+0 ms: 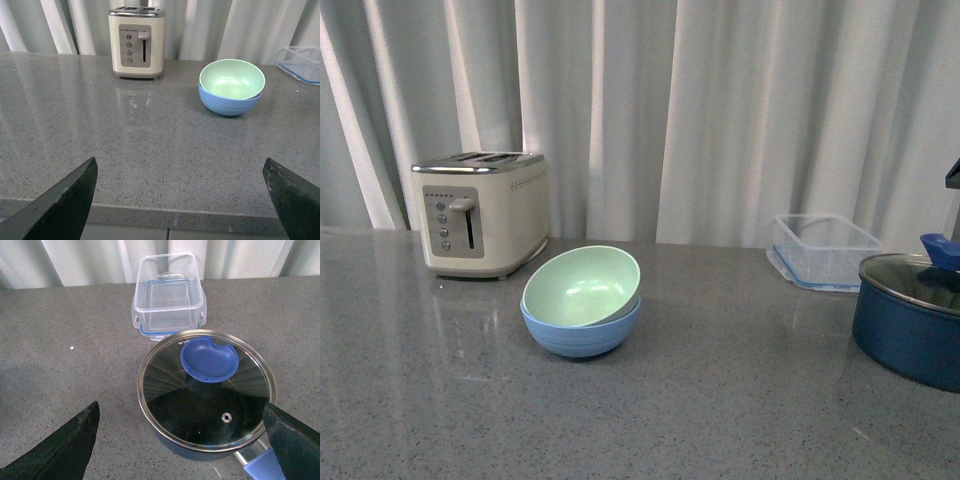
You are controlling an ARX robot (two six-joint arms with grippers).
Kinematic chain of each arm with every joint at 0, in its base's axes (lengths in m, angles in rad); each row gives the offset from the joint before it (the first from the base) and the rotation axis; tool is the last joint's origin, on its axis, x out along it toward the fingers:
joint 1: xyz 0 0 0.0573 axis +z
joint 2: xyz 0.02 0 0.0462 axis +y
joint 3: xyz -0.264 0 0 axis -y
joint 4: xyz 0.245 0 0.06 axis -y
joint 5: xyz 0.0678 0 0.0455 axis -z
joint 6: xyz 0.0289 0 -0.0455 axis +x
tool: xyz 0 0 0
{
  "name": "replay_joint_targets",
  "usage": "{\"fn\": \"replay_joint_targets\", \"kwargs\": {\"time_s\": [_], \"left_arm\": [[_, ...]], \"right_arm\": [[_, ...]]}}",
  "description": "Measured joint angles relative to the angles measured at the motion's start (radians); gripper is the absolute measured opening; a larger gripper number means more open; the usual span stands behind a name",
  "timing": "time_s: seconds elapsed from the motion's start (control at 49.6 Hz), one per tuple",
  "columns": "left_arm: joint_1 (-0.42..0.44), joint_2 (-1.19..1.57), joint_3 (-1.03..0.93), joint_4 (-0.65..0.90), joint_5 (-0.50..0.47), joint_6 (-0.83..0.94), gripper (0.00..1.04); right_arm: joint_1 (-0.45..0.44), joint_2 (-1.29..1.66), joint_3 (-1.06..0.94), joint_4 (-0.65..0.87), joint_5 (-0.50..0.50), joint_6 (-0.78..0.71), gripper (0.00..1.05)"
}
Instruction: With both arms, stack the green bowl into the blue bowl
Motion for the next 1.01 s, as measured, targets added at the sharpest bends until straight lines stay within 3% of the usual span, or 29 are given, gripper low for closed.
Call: {"fn": "replay_joint_targets", "kwargs": {"time_s": [0.061, 0.161, 0.222, 0.484, 1.008], "left_arm": [[0.0, 0.0, 0.0, 0.0, 0.0, 0.0, 0.98], [0.0, 0.0, 0.0, 0.0, 0.0, 0.0, 0.98], [0.0, 0.0, 0.0, 0.0, 0.0, 0.0, 0.98], [0.0, 0.0, 0.0, 0.0, 0.0, 0.0, 0.98], [0.0, 0.0, 0.0, 0.0, 0.0, 0.0, 0.98]], "right_arm": [[0.001, -0.003, -0.009, 0.012, -0.003, -0.007, 0.94], [0.02, -0.054, -0.266, 0.497, 0.0, -0.039, 0.71], [0.043, -0.119, -0.398, 0.642, 0.029, -0.047, 0.57], [0.051, -0.325, -0.737, 0.772, 0.031, -0.058, 0.0], [0.051, -0.66, -1.007, 0.707, 0.03, -0.056, 0.01]]}}
